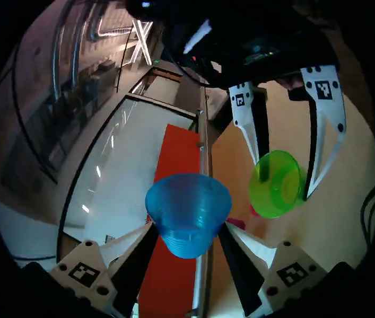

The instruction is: Pour water

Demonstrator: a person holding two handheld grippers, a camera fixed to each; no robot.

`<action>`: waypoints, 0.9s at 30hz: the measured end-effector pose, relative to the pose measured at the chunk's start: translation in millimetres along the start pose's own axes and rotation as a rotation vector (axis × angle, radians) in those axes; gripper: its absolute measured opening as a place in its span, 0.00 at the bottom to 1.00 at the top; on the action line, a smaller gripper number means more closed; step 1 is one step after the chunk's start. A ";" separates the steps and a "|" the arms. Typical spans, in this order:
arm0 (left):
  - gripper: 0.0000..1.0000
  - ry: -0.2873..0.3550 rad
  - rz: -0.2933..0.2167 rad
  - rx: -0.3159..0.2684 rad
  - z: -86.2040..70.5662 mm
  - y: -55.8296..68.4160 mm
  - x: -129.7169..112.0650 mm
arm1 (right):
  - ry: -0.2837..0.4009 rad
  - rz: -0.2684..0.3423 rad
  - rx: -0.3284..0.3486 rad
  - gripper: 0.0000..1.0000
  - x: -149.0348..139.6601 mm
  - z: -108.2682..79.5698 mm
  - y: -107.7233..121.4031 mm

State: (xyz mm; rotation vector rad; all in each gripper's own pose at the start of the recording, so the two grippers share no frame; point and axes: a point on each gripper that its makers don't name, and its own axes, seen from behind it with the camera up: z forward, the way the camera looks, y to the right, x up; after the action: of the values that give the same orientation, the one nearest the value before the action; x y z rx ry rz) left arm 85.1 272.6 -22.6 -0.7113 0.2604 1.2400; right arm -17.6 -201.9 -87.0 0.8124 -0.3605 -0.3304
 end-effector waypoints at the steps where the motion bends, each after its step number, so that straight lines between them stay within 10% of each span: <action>1: 0.77 -0.004 -0.037 -0.008 0.4 1.5 -1.8 | 0.000 0.000 -0.001 0.88 0.2 -0.1 0.0; 17: 0.77 -0.071 -0.657 -0.088 -12.3 22.3 -28.9 | 0.013 0.008 -0.007 0.88 4.6 -0.3 -1.2; 27: 0.77 -0.092 -0.879 -0.094 -18.2 29.6 -42.9 | 0.019 0.009 -0.004 0.88 7.5 0.3 -2.6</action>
State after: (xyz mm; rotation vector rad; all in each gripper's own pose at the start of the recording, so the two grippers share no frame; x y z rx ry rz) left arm 47.1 232.5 -23.4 -0.7292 -0.1851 0.4419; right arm -11.4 -207.0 -87.4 0.8093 -0.3456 -0.3148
